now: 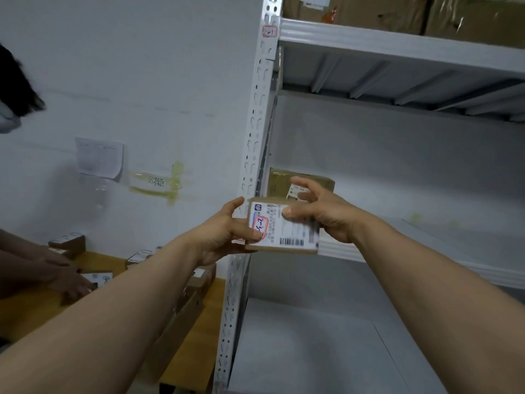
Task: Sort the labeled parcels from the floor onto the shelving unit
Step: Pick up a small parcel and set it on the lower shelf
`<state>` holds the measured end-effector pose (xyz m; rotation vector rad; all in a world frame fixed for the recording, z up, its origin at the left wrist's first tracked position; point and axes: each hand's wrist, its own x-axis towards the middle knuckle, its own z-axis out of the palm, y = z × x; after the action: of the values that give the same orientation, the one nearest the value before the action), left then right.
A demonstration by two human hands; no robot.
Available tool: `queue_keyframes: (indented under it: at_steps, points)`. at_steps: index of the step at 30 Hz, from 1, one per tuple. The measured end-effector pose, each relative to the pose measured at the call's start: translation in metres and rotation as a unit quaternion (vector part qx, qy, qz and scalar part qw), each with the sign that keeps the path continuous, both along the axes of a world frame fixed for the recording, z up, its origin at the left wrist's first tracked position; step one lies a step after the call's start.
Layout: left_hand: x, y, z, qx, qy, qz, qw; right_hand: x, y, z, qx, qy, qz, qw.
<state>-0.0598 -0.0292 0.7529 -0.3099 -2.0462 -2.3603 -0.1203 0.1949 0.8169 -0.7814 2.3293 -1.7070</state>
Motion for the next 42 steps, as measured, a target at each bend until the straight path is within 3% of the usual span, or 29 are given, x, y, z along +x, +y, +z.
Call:
queue_keyframes:
  at_steps: [4, 8, 13, 17, 20, 26, 29, 33, 42]
  points:
    - [-0.012, 0.008, -0.004, 0.184, 0.019, 0.039, 0.982, -0.006, 0.009, -0.011, -0.084, -0.008, -0.083, 0.993]
    - [-0.028, 0.032, -0.004, 0.223, 0.037, 0.028, 0.974, -0.006, 0.018, -0.025, -0.087, -0.084, -0.064, 0.991]
    - [-0.044, 0.073, -0.013, 0.085, 0.061, -0.008, 0.995, -0.013, 0.038, -0.036, -0.071, -0.083, -0.041, 0.993]
    - [-0.059, 0.086, -0.027, 0.010, -0.012, -0.070, 0.997, -0.018, 0.086, -0.049, -0.053, -0.105, -0.076, 0.990]
    - [-0.068, 0.102, -0.045, -0.114, -0.023, -0.115, 0.987, -0.017, 0.126, -0.075, -0.003, -0.155, -0.088, 0.984]
    - [-0.090, 0.168, -0.106, -0.240, -0.063, -0.125, 0.961, -0.018, 0.181, -0.145, 0.082, -0.248, -0.146, 0.954]
    - [-0.104, 0.211, -0.136, -0.292, -0.093, -0.137, 0.942, -0.025, 0.217, -0.176, 0.124, -0.262, -0.173, 0.941]
    - [-0.127, 0.271, -0.167, -0.335, -0.113, -0.162, 0.921, -0.043, 0.264, -0.207, 0.105, -0.263, -0.220, 0.933]
    - [-0.216, 0.434, -0.207, -0.378, -0.062, -0.145, 0.912, -0.121, 0.382, -0.240, 0.110, -0.238, -0.282, 0.923]
